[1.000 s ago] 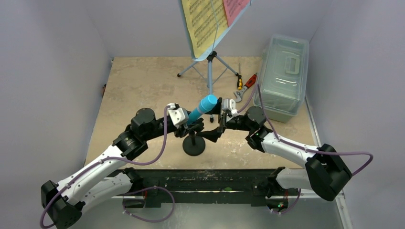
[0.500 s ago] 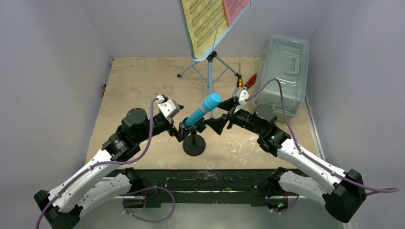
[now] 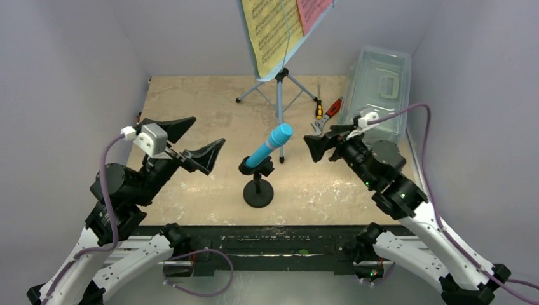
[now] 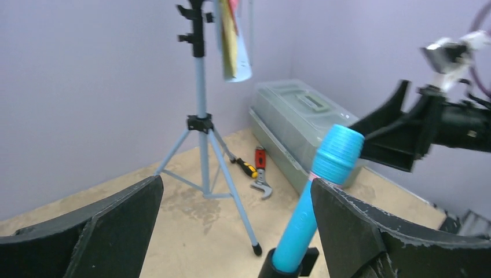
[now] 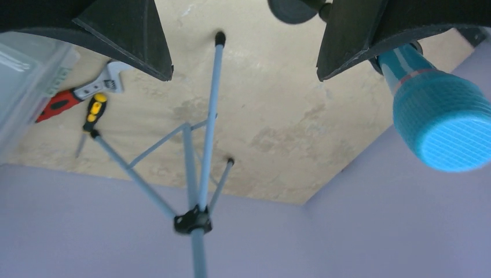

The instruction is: Set up the instrument practice props

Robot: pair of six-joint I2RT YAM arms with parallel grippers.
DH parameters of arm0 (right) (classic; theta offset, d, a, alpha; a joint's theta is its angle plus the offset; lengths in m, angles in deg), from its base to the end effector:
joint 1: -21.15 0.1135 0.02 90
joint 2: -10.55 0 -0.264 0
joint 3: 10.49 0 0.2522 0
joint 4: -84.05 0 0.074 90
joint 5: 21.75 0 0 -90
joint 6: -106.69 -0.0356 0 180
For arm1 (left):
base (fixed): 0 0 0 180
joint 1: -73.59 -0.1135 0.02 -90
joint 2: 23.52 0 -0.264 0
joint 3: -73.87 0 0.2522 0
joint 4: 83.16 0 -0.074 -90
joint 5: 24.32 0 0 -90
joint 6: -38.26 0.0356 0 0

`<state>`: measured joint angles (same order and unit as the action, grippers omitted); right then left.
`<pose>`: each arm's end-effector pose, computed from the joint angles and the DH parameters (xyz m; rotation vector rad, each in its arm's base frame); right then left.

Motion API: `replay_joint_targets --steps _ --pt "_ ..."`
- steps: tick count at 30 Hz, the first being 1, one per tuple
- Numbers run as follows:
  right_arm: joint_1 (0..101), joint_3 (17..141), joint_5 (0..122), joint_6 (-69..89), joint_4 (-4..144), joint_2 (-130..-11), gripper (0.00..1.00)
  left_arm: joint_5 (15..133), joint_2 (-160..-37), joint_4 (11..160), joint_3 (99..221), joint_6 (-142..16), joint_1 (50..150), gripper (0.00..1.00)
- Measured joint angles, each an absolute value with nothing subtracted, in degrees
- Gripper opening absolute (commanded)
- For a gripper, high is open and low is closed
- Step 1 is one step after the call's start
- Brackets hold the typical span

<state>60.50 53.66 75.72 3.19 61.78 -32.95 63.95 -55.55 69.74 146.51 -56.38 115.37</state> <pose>0.1373 0.1066 0.3811 -0.2637 1.6115 0.6097 0.0710 -0.0620 0.4433 0.4100 1.3026 -0.6637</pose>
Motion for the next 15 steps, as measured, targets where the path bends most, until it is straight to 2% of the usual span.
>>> replay_joint_targets --steps 6,15 --pt "60.50 58.34 83.39 5.46 59.16 -24.67 0.98 52.12 -55.09 70.59 147.14 -59.44 115.37 1.00" --pt "60.48 62.64 94.17 10.77 58.48 -19.32 0.98 45.00 -54.07 70.61 147.80 -60.71 115.37 1.00"
